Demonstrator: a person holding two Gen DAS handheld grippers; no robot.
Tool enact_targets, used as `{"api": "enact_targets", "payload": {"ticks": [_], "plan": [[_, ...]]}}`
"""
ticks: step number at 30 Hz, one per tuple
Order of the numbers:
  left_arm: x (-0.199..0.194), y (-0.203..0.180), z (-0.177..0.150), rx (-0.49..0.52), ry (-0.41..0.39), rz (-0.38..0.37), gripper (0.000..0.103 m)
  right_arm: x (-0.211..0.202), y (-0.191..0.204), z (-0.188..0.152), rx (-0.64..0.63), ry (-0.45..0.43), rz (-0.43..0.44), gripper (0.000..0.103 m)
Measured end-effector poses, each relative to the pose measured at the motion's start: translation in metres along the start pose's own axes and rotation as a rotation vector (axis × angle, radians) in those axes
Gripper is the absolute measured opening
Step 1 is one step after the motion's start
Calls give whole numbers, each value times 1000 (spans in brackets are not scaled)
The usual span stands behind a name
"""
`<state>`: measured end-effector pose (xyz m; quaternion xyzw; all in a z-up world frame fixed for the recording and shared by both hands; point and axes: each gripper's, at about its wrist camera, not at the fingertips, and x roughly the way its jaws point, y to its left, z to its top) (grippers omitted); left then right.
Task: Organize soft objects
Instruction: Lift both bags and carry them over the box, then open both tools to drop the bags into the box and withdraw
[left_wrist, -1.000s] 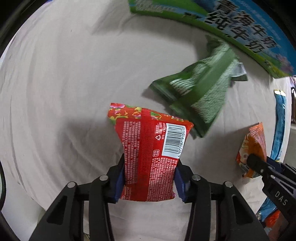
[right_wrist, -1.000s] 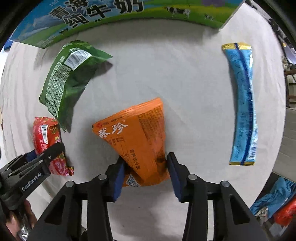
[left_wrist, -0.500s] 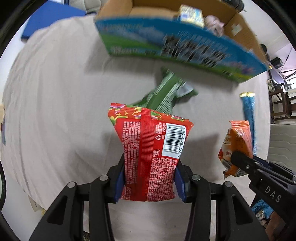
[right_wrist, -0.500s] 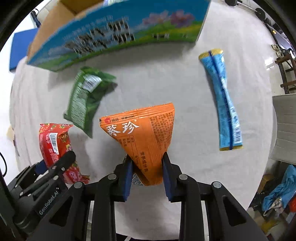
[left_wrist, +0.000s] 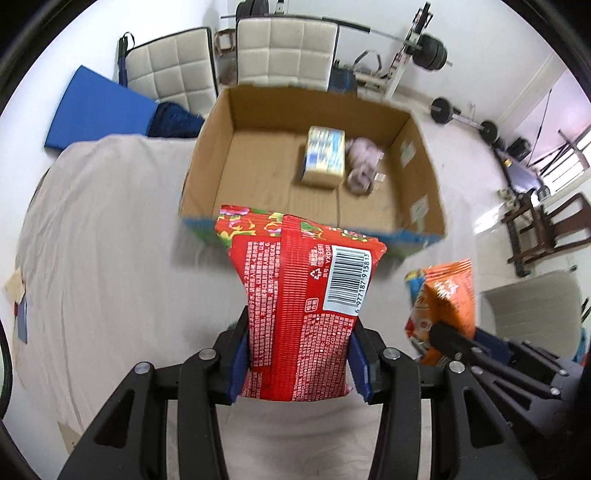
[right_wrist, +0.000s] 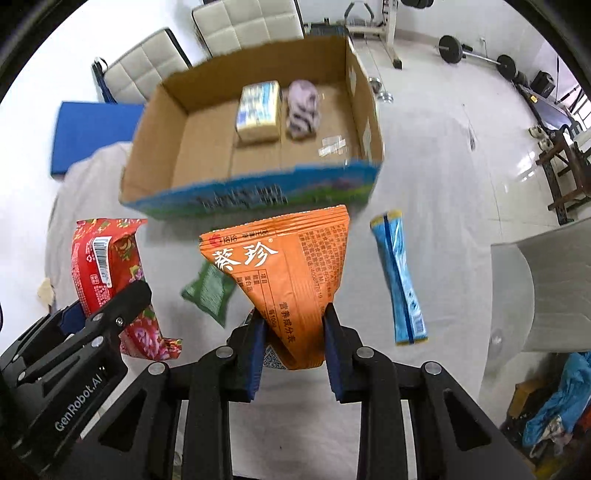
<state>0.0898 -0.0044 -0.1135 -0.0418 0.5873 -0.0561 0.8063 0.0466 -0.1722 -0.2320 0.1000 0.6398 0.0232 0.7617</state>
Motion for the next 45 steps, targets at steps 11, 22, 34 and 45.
{"api": "enact_targets", "payload": {"ticks": [11, 22, 34, 45], "plan": [[13, 22, 112, 65, -49, 49, 43, -3, 7, 96, 54, -63, -17, 30], [140, 55, 181, 32, 166, 16, 43, 114, -10, 170, 165, 77, -106, 30], [236, 59, 222, 43, 284, -3, 43, 199, -12, 192, 147, 169, -212, 30], [232, 57, 228, 46, 298, -5, 45, 211, 4, 190, 86, 222, -211, 31]]}}
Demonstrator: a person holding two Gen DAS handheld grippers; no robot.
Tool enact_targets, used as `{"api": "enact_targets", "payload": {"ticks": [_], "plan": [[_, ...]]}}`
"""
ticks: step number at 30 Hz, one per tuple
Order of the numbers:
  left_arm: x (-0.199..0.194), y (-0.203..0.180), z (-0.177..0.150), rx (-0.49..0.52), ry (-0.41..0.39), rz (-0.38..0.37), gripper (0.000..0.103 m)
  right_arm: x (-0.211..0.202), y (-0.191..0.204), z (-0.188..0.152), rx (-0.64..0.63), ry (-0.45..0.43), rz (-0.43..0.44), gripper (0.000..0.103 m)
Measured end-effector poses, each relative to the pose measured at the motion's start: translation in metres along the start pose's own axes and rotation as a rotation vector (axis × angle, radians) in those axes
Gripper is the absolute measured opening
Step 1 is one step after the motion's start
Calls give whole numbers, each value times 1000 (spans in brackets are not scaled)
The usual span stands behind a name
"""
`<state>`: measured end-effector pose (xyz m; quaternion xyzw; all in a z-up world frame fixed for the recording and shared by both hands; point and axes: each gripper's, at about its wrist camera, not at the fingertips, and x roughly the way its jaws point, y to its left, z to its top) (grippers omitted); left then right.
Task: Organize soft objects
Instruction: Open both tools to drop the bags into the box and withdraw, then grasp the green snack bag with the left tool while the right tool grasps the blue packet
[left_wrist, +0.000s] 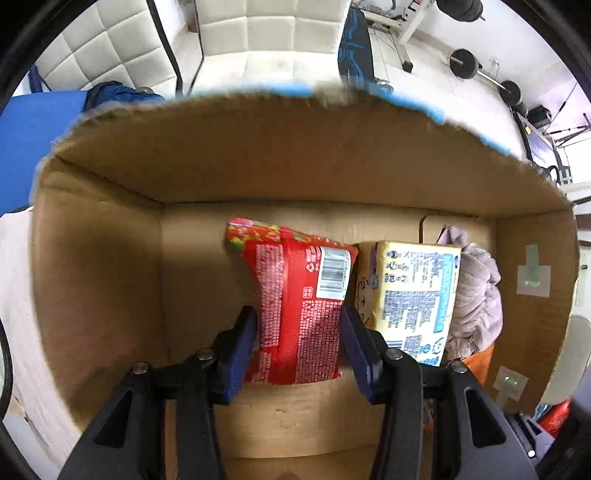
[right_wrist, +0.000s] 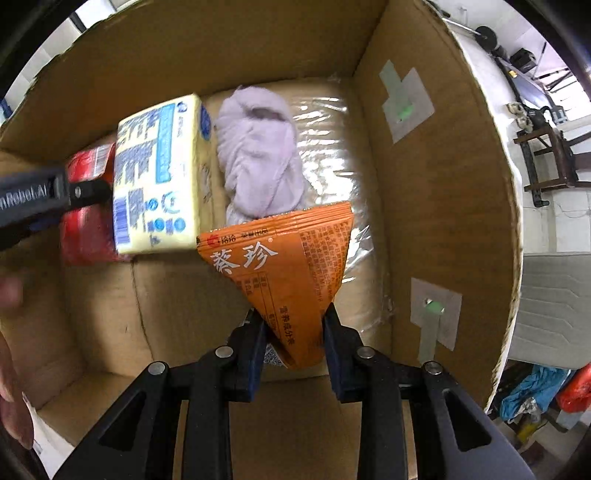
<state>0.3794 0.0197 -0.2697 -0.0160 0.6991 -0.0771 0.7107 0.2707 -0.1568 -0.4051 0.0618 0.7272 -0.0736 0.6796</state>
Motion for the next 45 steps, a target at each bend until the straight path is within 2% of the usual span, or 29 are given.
{"api": "enact_targets", "payload": {"ticks": [2, 4, 6, 8, 9, 11, 14, 19, 25, 36, 45], "plan": [[-10, 4, -2, -12, -22, 7, 52, -1, 2, -1, -19, -3, -8, 36], [-22, 7, -7, -22, -45, 10, 58, -7, 6, -5, -25, -20, 4, 49], [-34, 12, -13, -25, -65, 9, 64, -12, 6, -7, -16, -31, 16, 83], [-49, 18, -23, -39, -92, 14, 71, -18, 6, -9, -15, -48, 34, 94], [-55, 21, -28, -45, -102, 12, 74, -22, 6, -11, -16, -60, 28, 95], [-65, 19, -37, -53, -114, 23, 88, -30, 7, -16, -22, -82, 27, 95], [-80, 21, -53, -46, -148, 54, 96, -47, 4, -25, -29, -132, 26, 103], [-96, 20, -85, -30, -198, 64, 96, -79, 0, -45, -58, -223, 31, 103], [-121, 11, -122, -33, -270, 82, 96, -112, -8, -68, -84, -283, 29, 103], [-180, -13, -185, 23, -419, 121, 96, -172, -24, -134, -79, -412, 44, 103], [-206, -23, -228, 19, -454, 106, 96, -216, -40, -178, -75, -488, 58, 103]]}}
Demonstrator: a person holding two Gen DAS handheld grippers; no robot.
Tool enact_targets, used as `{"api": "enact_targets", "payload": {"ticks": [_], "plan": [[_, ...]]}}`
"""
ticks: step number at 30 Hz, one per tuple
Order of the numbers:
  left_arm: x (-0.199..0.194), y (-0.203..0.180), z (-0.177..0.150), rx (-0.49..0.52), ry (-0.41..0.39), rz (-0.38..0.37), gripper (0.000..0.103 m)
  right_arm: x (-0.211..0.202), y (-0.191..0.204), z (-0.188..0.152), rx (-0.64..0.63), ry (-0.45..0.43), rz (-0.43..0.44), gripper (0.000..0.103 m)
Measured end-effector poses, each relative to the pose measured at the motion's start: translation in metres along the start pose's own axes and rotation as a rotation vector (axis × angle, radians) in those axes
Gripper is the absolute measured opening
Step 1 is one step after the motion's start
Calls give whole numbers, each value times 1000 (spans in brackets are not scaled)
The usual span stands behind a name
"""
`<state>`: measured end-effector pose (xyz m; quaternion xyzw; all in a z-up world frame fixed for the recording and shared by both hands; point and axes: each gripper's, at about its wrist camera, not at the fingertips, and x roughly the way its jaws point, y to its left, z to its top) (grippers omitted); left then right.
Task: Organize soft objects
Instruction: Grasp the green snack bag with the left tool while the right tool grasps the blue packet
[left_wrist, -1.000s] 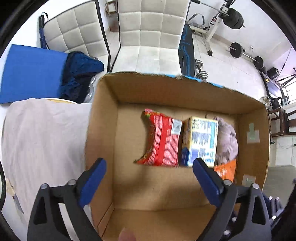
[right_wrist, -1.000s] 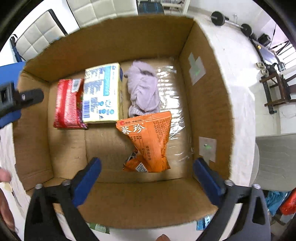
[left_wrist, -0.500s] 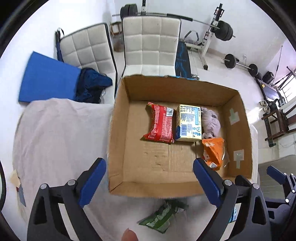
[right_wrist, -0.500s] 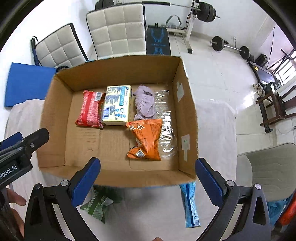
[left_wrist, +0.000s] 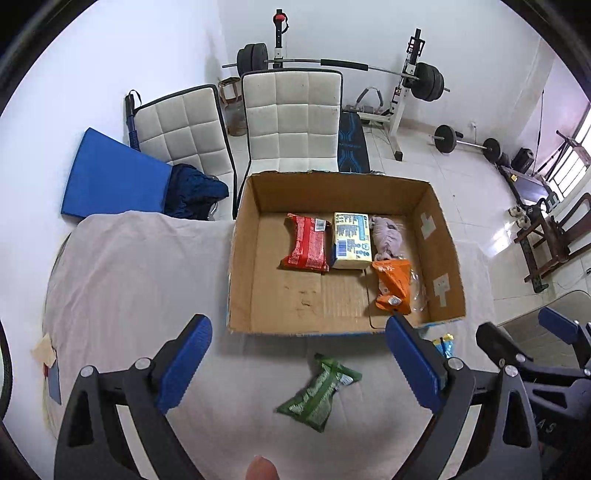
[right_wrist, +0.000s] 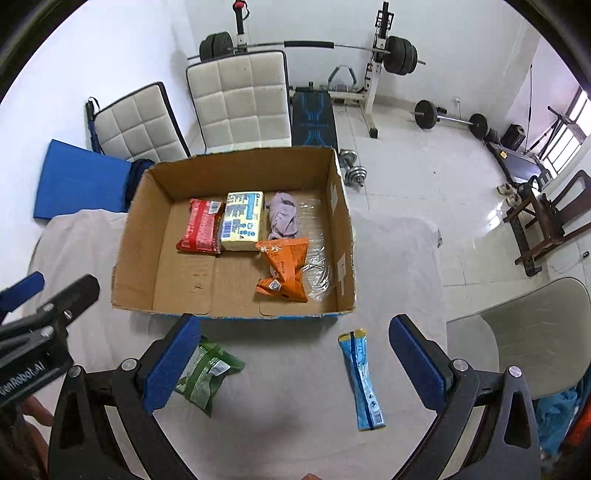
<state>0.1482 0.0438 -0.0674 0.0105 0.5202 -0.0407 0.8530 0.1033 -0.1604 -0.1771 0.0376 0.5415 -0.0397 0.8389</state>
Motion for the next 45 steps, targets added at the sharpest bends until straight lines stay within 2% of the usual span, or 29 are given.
{"api": "enact_targets", "payload": {"ticks": [5, 8, 13, 14, 18, 21, 25, 27, 28, 30, 31, 32, 34, 35, 36, 41, 45], "plan": [[-6, -2, -18, 14, 17, 10, 97, -14, -12, -13, 22, 18, 45, 103], [13, -5, -37, 50, 78, 43, 97, -5, -30, -27, 30, 60, 21, 103], [77, -13, -76, 89, 241, 56, 97, 56, -73, -62, 50, 230, -67, 103], [95, -16, -84, 94, 286, 47, 97, 75, -82, -72, 60, 281, -67, 103], [157, -27, -111, 104, 436, 20, 96, 131, -107, -102, 125, 387, -57, 103], [191, -38, -121, 138, 496, 23, 96, 166, -114, -119, 156, 453, -58, 101], [220, -52, -122, 192, 525, 37, 96, 199, -119, -133, 201, 515, -36, 95], [228, -57, -121, 210, 531, 39, 91, 212, -119, -138, 213, 541, -35, 85], [231, -58, -121, 213, 533, 42, 85, 215, -119, -138, 217, 551, -32, 81], [237, -61, -121, 219, 541, 51, 72, 225, -117, -141, 223, 576, -39, 63], [240, -63, -121, 216, 549, 52, 63, 227, -115, -142, 220, 580, -49, 60], [243, -63, -124, 209, 558, 63, 58, 227, -114, -143, 219, 574, -50, 58], [244, -59, -128, 176, 562, 73, 50, 225, -111, -143, 219, 574, -65, 47], [243, -54, -130, 135, 570, 59, 50, 225, -110, -142, 219, 582, -68, 30], [242, -49, -133, 85, 583, 48, 50, 224, -106, -144, 217, 598, -53, 26], [232, -22, -161, -110, 670, 10, 48, 215, -89, -165, 173, 675, 12, 22], [226, -8, -185, -172, 681, 22, 49, 206, -75, -192, 143, 720, 68, 22]]}}
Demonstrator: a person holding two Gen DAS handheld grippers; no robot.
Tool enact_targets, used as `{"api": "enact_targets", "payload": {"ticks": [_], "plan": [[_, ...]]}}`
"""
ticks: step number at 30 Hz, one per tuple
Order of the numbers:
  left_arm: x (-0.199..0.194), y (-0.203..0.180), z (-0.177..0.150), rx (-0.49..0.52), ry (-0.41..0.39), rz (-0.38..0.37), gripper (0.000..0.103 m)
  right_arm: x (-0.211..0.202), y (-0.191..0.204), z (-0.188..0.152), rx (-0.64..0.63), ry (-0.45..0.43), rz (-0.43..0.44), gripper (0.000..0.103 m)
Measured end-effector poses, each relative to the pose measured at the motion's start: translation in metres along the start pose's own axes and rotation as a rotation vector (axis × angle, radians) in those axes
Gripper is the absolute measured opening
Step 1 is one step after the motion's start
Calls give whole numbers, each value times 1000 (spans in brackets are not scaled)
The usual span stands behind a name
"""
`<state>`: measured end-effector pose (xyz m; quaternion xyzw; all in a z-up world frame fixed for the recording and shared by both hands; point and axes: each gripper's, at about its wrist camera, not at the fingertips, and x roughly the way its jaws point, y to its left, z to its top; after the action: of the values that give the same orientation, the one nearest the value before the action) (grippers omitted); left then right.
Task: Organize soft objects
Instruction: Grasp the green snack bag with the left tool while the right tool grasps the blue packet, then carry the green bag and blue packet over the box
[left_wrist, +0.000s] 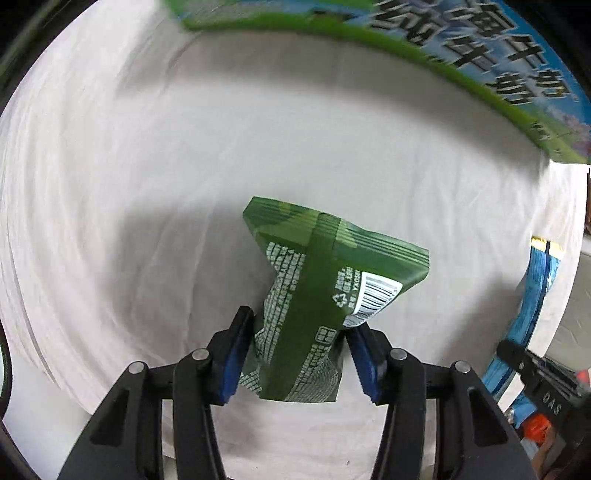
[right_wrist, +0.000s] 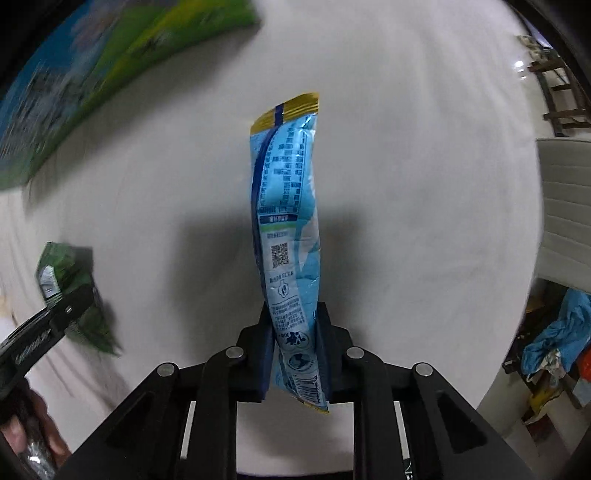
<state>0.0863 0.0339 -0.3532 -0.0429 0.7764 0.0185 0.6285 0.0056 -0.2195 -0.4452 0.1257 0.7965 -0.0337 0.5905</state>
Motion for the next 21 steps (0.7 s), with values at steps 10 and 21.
{"api": "enact_targets", "payload": {"ticks": [10, 21], "plan": [[7, -26, -11, 151, -29, 76, 54, 15, 42, -9, -90, 3, -82, 25], [11, -37, -27, 174, -69, 52, 53, 20, 45, -10, -123, -7, -121, 26]]}}
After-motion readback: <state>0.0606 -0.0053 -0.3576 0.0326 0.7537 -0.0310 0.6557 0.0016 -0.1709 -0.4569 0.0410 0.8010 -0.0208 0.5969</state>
